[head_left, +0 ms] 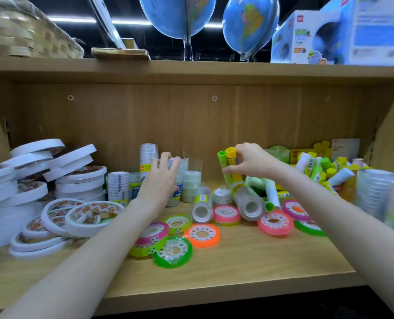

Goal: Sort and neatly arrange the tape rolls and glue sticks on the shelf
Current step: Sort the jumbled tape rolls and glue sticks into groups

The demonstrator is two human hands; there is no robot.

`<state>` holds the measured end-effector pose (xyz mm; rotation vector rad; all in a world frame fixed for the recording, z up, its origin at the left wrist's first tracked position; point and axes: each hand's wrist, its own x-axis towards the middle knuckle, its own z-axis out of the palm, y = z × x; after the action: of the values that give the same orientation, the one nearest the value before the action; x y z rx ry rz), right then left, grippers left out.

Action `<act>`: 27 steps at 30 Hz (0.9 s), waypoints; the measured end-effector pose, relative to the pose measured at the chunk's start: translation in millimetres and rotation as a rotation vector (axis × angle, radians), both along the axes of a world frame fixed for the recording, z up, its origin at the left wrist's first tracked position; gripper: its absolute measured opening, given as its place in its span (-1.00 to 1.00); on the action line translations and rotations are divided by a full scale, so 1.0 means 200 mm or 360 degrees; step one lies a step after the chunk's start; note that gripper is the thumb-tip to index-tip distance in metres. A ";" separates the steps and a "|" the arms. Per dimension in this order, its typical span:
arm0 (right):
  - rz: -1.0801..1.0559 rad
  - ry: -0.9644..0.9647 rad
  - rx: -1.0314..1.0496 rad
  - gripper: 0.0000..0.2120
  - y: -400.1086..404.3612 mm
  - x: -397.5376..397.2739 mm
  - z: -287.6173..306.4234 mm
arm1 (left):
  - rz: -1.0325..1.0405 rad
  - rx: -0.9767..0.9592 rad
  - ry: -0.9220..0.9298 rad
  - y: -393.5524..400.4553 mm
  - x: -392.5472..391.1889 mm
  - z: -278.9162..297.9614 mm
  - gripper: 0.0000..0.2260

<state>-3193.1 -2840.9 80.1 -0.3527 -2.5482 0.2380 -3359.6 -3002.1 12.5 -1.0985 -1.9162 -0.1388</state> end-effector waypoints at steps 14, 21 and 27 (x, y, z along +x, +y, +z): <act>-0.0399 0.0354 -0.0328 -0.69 0.32 0.28 0.10 | -0.0491 0.0278 -0.0257 0.14 0.19 0.14 -0.65; -0.0609 -0.0079 -0.0268 -0.62 0.42 0.44 0.12 | -0.0719 -0.0487 -0.1090 0.37 0.44 0.15 -0.59; -0.0716 0.0016 -0.0184 -0.69 0.52 0.56 0.14 | -0.0815 -0.0586 -0.1218 0.47 0.47 0.12 -0.55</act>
<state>-3081.9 -2737.7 108.1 -0.9482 -2.3721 0.2130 -3265.2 -2908.3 35.8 -1.9855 -2.3190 -0.5767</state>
